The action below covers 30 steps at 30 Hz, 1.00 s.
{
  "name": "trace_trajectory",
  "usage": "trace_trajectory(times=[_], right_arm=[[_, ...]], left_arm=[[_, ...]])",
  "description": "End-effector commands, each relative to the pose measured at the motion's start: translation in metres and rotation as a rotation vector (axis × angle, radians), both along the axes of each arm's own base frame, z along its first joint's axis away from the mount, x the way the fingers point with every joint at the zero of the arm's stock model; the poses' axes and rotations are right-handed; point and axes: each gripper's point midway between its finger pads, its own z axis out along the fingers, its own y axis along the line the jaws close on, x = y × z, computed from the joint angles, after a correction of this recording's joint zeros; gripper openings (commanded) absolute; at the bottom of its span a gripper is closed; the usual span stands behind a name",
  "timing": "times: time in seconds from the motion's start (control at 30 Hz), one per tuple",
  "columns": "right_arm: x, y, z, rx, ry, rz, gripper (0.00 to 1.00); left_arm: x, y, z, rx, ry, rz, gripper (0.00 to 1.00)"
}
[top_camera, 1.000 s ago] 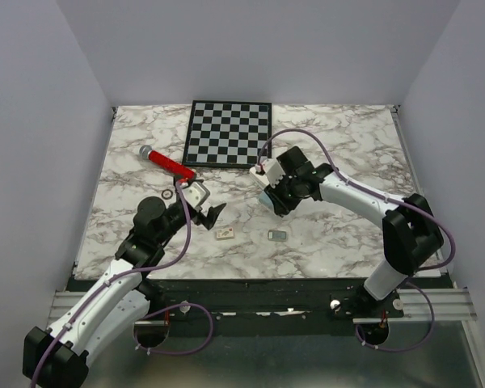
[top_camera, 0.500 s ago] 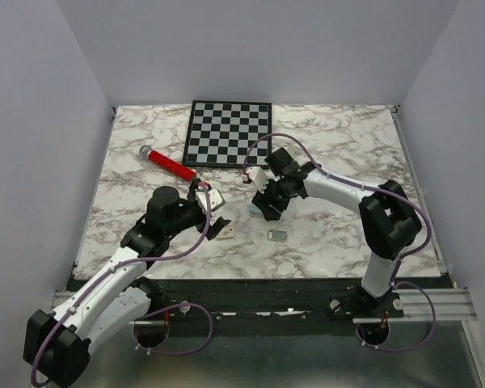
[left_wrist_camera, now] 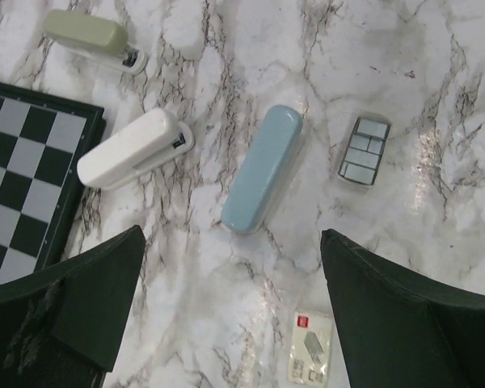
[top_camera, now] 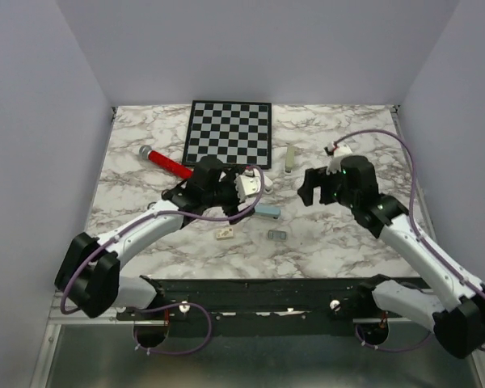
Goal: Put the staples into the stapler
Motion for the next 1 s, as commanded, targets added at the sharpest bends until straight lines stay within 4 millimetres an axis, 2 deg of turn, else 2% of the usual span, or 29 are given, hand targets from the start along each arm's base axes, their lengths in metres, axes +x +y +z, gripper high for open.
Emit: trace_trajectory(times=[0.0, 0.03, 0.07, 0.1, 0.13, 0.2, 0.23, 0.3, 0.33, 0.4, 0.43, 0.5, 0.57, 0.7, 0.87, 0.97], right_arm=[[-0.029, -0.028, -0.011, 0.195, -0.012, -0.257, 1.0], [-0.034, -0.035, -0.001, 0.245, -0.054, -0.293, 1.0], [-0.037, -0.039, -0.002, 0.262, -0.066, -0.311, 1.0], [-0.042, -0.042, -0.003, 0.282, -0.077, -0.324, 1.0], [-0.047, -0.045, -0.012, 0.294, -0.066, -0.344, 1.0], [-0.055, -0.05, -0.005, 0.355, -0.107, -0.364, 1.0], [-0.058, -0.053, -0.013, 0.362, -0.101, -0.376, 1.0], [-0.063, -0.054, -0.005, 0.41, -0.138, -0.373, 1.0], [-0.065, -0.055, -0.005, 0.419, -0.143, -0.383, 1.0], [-0.068, -0.057, -0.007, 0.423, -0.152, -0.377, 1.0], [-0.069, -0.058, -0.007, 0.42, -0.155, -0.382, 1.0], [-0.07, -0.06, -0.011, 0.41, -0.149, -0.388, 1.0], [-0.071, -0.061, -0.011, 0.407, -0.146, -0.392, 1.0], [-0.072, -0.062, -0.016, 0.393, -0.134, -0.392, 1.0], [-0.073, -0.062, -0.019, 0.385, -0.13, -0.388, 1.0], [-0.074, -0.06, -0.021, 0.388, -0.121, -0.38, 1.0]], left_arm=[[0.005, -0.036, -0.016, 0.076, -0.008, -0.147, 0.96], [0.011, -0.042, -0.012, 0.081, -0.019, -0.155, 0.96], [0.006, -0.05, -0.018, 0.108, -0.03, -0.197, 0.96], [0.007, -0.053, -0.033, 0.146, -0.013, -0.211, 0.96], [0.01, -0.06, -0.03, 0.151, -0.032, -0.231, 0.96], [0.006, -0.07, -0.048, 0.199, -0.017, -0.282, 0.96], [0.009, -0.076, -0.046, 0.198, -0.026, -0.294, 0.96], [0.008, -0.081, -0.061, 0.223, 0.006, -0.323, 0.96], [0.012, -0.087, -0.056, 0.219, -0.013, -0.34, 0.95], [0.011, -0.09, -0.069, 0.254, 0.015, -0.36, 0.95], [0.014, -0.095, -0.067, 0.257, 0.002, -0.369, 0.93], [0.011, -0.097, -0.078, 0.283, 0.031, -0.391, 0.91], [0.01, -0.102, -0.08, 0.293, 0.041, -0.405, 0.87], [0.009, -0.105, -0.095, 0.321, 0.068, -0.412, 0.83], [0.012, -0.107, -0.102, 0.352, 0.084, -0.406, 0.77], [0.016, -0.109, -0.106, 0.362, 0.089, -0.394, 0.68]])
